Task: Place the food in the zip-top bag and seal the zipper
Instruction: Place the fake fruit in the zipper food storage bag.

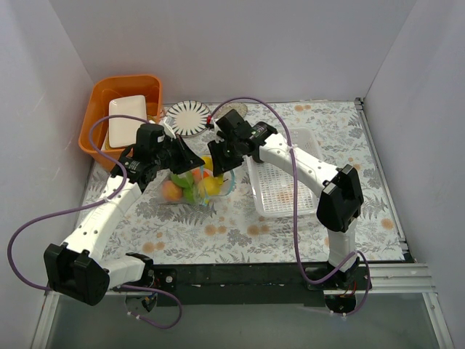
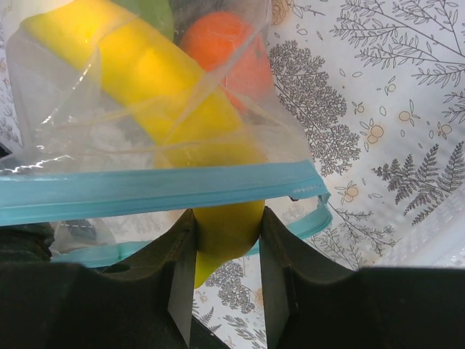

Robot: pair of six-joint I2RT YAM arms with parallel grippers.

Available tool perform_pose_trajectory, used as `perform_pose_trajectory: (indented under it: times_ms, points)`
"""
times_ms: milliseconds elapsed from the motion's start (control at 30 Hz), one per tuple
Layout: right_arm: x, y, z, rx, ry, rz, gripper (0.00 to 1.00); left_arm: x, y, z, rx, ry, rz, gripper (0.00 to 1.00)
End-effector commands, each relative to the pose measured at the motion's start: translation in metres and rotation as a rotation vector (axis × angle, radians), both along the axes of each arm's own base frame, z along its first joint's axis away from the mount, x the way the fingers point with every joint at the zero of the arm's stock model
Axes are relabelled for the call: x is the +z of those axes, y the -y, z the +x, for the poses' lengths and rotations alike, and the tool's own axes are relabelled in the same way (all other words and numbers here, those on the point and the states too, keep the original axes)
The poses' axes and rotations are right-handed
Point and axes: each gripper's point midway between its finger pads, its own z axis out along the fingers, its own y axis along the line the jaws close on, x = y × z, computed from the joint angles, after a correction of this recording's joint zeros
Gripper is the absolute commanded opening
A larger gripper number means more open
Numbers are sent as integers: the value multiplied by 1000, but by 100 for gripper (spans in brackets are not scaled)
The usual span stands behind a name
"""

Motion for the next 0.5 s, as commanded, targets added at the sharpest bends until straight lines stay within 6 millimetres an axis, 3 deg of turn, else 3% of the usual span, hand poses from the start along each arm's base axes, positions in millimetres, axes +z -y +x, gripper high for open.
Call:
perform_pose_trajectory:
  times_ms: [0,267,333,467]
  points:
    - [44,-26,17,-27,106,140,32,20,7,-8,-38,45,-55,0]
    - [42,-36,21,-65,138,190,51,28,13,-9,-49,42,-100,0]
    - [51,-43,21,-53,147,243,58,34,14,-9,-49,50,-113,0]
    - [61,-46,15,-24,155,290,62,44,13,-8,-38,68,-125,0]
